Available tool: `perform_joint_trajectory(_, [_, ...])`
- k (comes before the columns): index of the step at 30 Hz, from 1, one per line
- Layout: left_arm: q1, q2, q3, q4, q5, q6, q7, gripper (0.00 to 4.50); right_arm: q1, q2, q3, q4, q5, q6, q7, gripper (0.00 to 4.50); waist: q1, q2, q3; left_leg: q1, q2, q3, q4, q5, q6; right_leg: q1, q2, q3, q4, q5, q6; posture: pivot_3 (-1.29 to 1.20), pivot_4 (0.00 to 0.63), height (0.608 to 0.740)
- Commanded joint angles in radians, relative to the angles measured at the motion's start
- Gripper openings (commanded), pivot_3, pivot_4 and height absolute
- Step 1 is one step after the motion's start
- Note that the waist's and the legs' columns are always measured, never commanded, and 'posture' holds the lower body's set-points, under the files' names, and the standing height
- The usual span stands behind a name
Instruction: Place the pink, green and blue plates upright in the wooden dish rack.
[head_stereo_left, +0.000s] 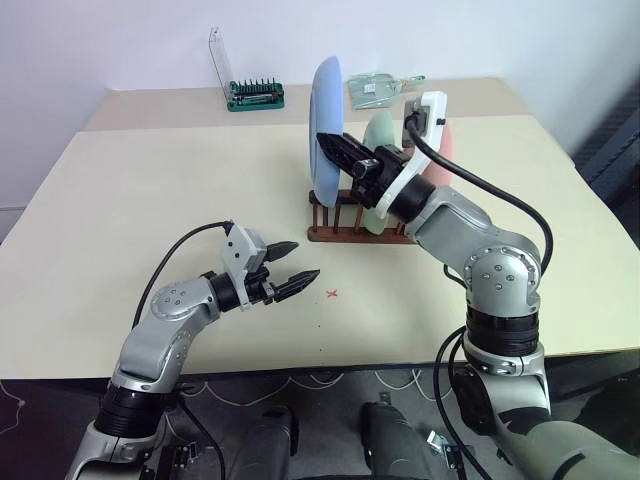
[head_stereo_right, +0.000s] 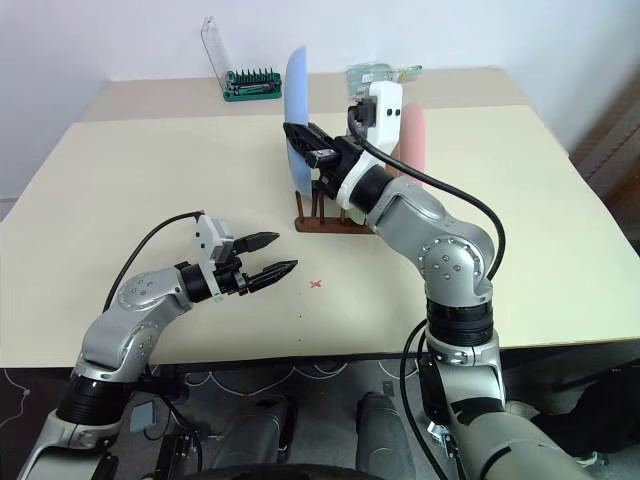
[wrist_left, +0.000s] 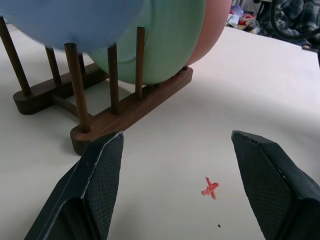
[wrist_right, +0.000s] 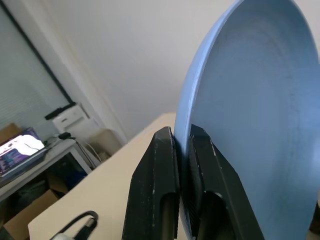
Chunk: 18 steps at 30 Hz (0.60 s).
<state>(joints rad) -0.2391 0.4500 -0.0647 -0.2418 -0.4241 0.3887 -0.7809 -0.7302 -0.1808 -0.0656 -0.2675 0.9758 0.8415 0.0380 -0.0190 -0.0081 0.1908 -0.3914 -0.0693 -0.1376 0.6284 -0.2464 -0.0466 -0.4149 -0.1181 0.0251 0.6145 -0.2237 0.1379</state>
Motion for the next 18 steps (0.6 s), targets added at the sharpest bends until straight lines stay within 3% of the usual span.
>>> perform_joint_trajectory(1, [-0.001,0.007,0.014,-0.037,-0.008,0.0,0.002,3.54,-0.013,0.016,-0.025,0.009,-0.008,0.023,-0.048,0.15,0.0,0.0,0.0,0.0,0.0,0.0,0.0,0.0,0.0,0.0,0.0,0.0,0.0,0.0,0.0,0.0,0.15,0.74])
perform_joint_trajectory(8, [0.0,0.007,0.014,-0.04,-0.009,0.003,0.004,3.54,-0.027,0.043,-0.061,0.047,-0.003,0.054,-0.088,0.15,0.0,0.0,0.0,0.0,0.0,0.0,0.0,0.0,0.0,0.0,0.0,0.0,0.0,0.0,0.0,0.0,0.15,0.74])
perform_joint_trajectory(11, [0.002,0.008,0.016,-0.044,-0.011,0.005,0.006,3.54,-0.031,0.043,-0.058,0.05,-0.015,0.06,-0.086,1.0,0.0,0.0,0.0,0.0,0.0,0.0,0.0,0.0,0.0,0.0,0.0,0.0,0.0,0.0,0.0,0.0,0.15,0.74])
perform_joint_trajectory(15, [0.003,0.009,0.016,-0.05,-0.011,0.011,0.008,3.54,-0.04,0.038,-0.046,0.027,-0.026,0.06,-0.069,2.93,-0.001,0.0,0.0,0.0,0.0,0.0,0.0,0.0,0.0,0.0,0.0,0.0,0.0,0.0,0.0,0.0,0.15,0.74])
perform_joint_trajectory(18, [0.003,0.007,0.016,-0.054,-0.011,0.016,0.011,3.54,-0.056,-0.01,0.004,-0.02,-0.092,0.036,-0.015,2.93,-0.001,0.0,0.0,0.0,0.0,0.0,0.0,0.0,0.0,0.0,0.0,0.0,0.0,0.0,0.0,0.0,0.15,0.74])
